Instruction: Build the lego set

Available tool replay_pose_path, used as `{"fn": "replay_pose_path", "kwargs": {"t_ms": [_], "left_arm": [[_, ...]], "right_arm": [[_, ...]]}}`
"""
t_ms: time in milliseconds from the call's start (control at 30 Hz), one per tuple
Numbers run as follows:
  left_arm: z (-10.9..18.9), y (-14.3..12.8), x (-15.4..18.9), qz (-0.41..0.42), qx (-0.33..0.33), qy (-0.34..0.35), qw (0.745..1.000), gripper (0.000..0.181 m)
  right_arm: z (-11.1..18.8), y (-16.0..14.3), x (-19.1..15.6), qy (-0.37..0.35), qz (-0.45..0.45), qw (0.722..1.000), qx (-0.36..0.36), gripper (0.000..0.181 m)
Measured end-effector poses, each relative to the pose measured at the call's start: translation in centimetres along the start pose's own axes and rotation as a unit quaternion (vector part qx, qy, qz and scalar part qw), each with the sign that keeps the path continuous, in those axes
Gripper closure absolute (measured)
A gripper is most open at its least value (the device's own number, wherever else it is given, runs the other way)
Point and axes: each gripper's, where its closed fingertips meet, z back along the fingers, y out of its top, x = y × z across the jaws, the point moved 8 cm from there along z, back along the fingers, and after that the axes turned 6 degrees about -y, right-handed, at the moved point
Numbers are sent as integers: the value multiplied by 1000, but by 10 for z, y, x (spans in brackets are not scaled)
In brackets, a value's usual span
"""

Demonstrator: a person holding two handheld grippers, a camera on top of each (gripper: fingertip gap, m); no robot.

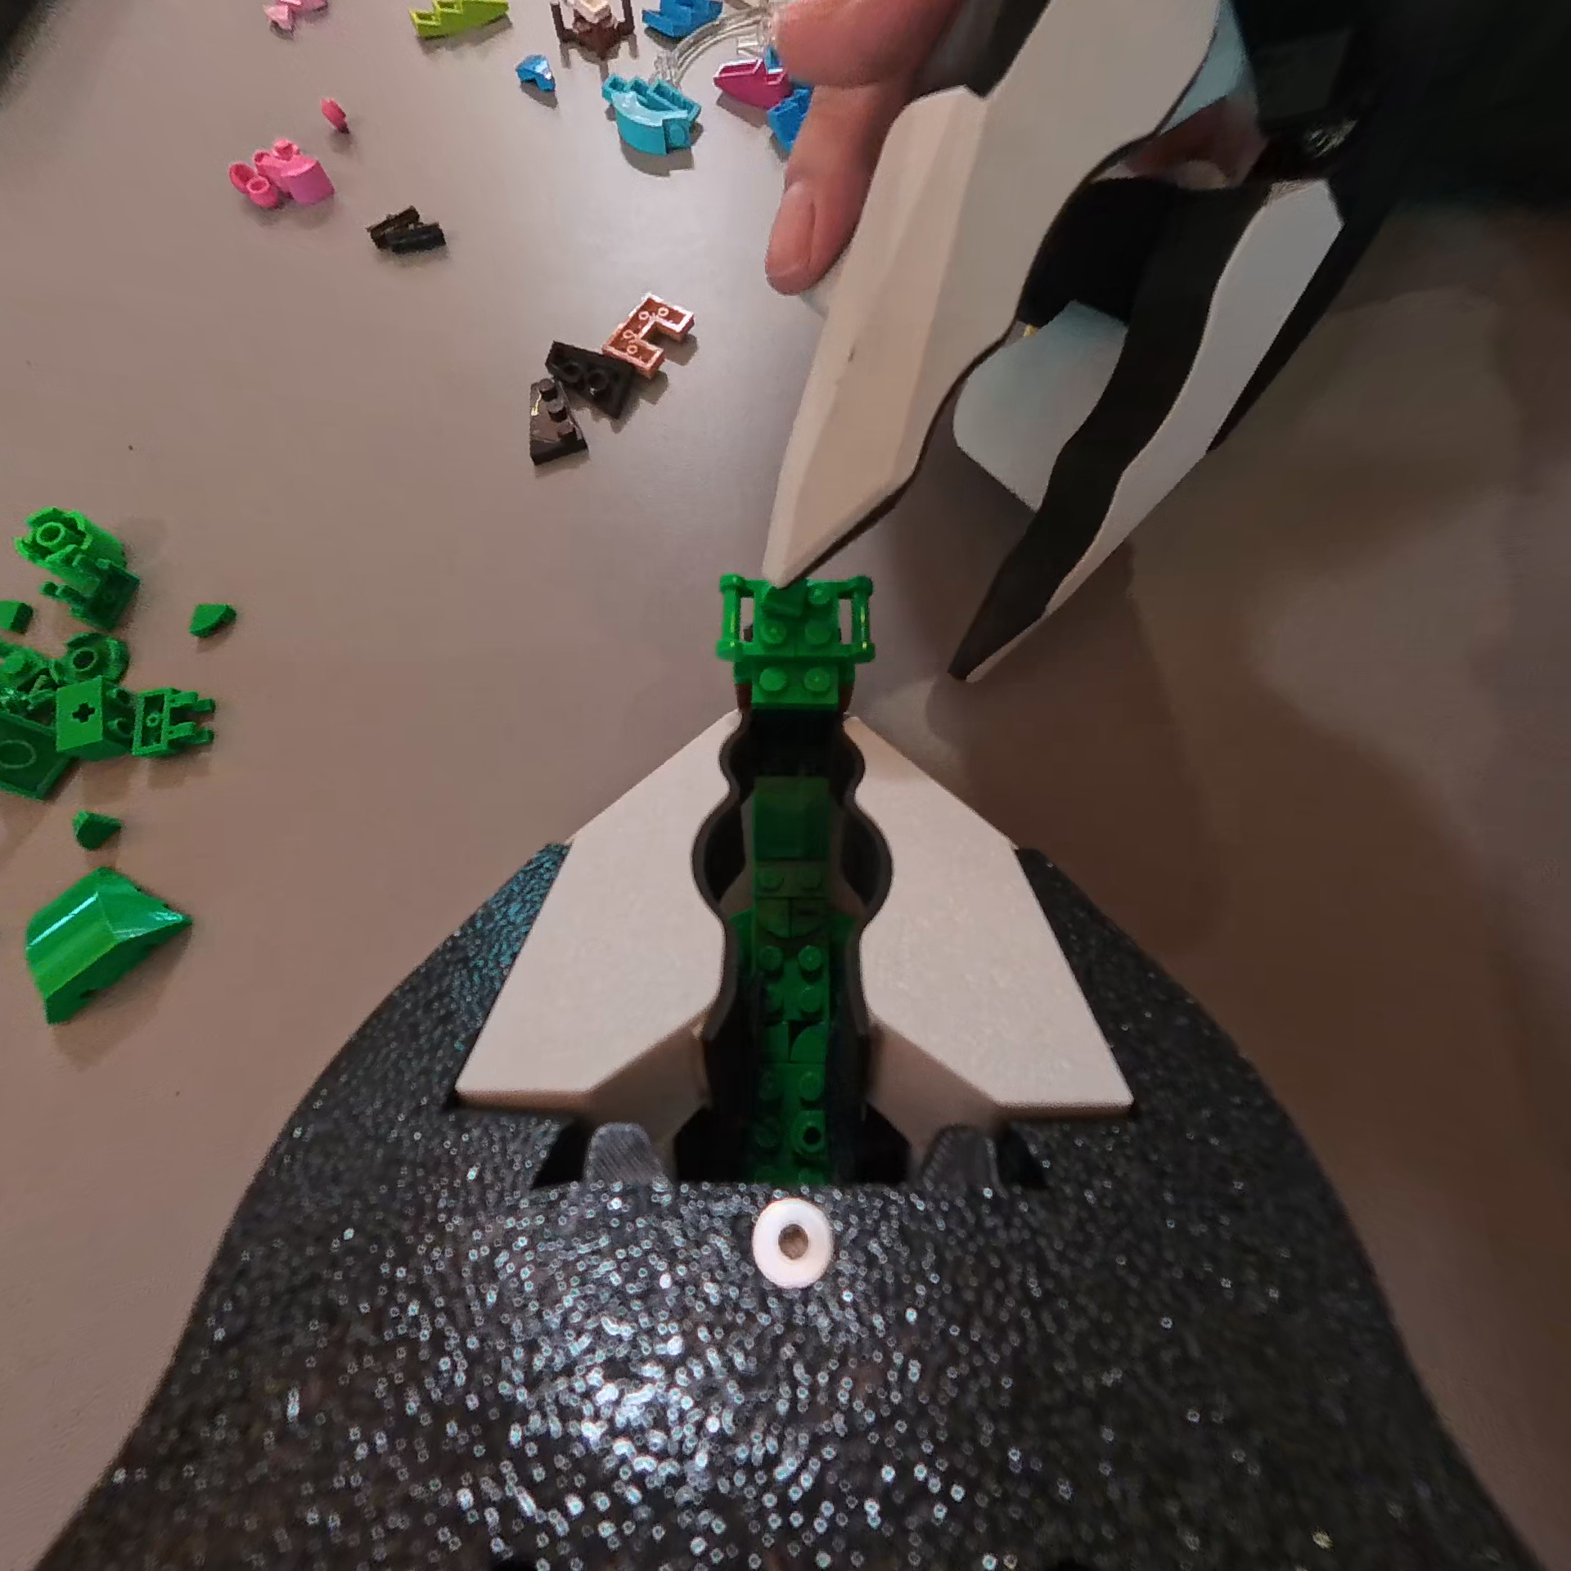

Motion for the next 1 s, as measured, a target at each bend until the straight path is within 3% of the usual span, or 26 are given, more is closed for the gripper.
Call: {"fn": "replay_pose_path", "kwargs": {"t_ms": [533, 700, 767, 1000], "left_arm": [[0, 0, 0, 2, -1, 1, 1000, 166], [0, 0, 1, -2, -2, -3, 1000, 166], [1, -1, 2, -8, -2, -11, 1000, 166], [1, -1, 2, -9, -3, -12, 1000, 166]], "right_arm": [[-1, 1, -1, 3, 41, 999, -27, 128], [0, -2, 2, 20, 16, 999, -28, 129], [-1, -8, -1, 39, 12, 998, -49, 143], [1, -9, 2, 33, -22, 999, -19, 138]]}}
